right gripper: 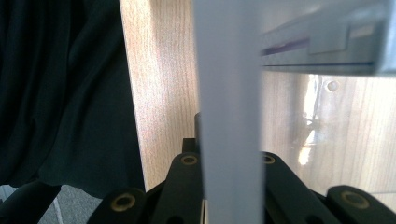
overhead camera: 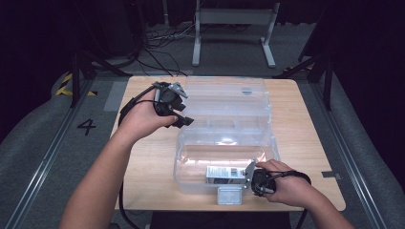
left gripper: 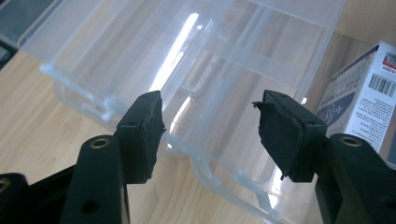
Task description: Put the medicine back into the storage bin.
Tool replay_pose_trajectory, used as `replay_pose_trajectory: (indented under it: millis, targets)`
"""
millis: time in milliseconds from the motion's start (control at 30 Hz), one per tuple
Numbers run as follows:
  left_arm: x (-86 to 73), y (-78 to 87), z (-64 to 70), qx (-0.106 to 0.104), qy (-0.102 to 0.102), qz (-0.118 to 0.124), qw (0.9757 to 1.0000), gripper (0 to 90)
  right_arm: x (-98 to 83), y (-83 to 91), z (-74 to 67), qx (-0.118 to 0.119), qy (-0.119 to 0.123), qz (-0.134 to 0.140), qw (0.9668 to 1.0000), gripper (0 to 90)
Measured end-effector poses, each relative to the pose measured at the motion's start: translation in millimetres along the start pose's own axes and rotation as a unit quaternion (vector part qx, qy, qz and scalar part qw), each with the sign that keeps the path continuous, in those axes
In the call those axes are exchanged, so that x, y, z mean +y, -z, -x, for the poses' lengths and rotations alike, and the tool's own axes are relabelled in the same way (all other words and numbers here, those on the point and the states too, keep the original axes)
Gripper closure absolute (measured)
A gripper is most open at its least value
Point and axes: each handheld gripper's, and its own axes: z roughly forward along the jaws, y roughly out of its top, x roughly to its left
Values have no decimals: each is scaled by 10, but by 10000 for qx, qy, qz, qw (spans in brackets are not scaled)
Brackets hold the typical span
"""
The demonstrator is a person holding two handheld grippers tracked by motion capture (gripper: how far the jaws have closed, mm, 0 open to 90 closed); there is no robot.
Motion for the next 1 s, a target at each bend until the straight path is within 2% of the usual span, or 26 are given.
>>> replay_pose_trajectory:
  millis: [100,200,233,267,333,400,500,600,733,767,867,933,1000]
  targets:
    - [126,-47,15,10,-190,-103,9998,408,-3,-3,1,-27,5,16,10000,873]
    - [243,-89,42,-44,-284,-130,9995,414,-6,0,-4,-17,-49,11,10000,873]
    - [325,-119,55,-55,-407,-201,9990,415,-9,-1,-3,-23,-58,24,10000,872]
    - [325,-119,55,-55,-407,-201,9990,420,-9,-1,-3,-23,-58,24,10000,872]
    - [423,-155,66,-51,-581,-312,9978,440,-8,-3,4,-25,-31,51,10000,871]
    - [515,-202,79,-63,-584,-418,9974,443,-9,-1,6,-16,-21,40,10000,871]
    - [617,-262,82,-111,-723,-453,9963,441,-9,-2,7,-23,-18,48,10000,870]
    - [723,-330,90,-65,-900,-530,9945,441,-9,-4,5,-25,-37,57,10000,870]
    - [785,-377,113,-89,-937,-547,9941,452,-11,-2,9,-22,-12,53,10000,870]
    - [807,-394,109,-112,-1024,-551,9932,457,-12,-2,10,-20,-6,53,10000,870]
    - [845,-480,136,-167,-1037,-623,9925,471,-13,-5,10,-5,-13,79,10000,870]
    - [869,-561,158,-153,-1133,-691,9910,486,-13,-3,9,-15,-9,67,10000,870]
    - [873,-634,183,-216,-1083,-676,9916,487,-13,-1,0,-3,-66,47,10000,870]
